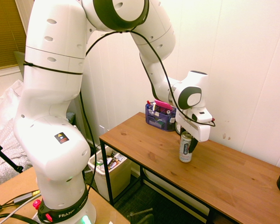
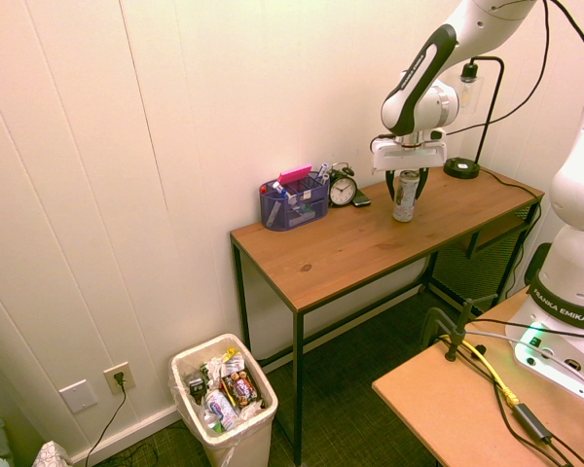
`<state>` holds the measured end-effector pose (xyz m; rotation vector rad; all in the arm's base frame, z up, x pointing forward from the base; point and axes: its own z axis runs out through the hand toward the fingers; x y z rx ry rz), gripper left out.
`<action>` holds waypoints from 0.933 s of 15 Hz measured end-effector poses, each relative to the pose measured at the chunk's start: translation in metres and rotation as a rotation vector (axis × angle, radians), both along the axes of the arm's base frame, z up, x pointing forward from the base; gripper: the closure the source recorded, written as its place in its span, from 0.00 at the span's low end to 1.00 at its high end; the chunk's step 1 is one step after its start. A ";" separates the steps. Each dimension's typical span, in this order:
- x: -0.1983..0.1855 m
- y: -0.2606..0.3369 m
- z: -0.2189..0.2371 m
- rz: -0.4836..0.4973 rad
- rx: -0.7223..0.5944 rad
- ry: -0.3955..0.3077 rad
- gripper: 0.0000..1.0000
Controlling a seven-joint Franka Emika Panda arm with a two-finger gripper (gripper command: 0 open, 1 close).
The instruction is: Throw the can in the trash bin
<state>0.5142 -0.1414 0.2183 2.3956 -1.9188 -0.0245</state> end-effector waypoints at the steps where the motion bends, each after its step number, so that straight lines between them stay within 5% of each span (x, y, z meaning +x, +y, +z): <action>1: 0.000 0.000 0.000 -0.002 0.001 -0.001 1.00; 8: 0.000 -0.008 0.016 0.020 0.026 -0.032 1.00; 11: -0.019 0.017 0.062 0.122 0.062 -0.093 1.00; 14: -0.027 0.105 0.129 0.281 0.082 -0.161 1.00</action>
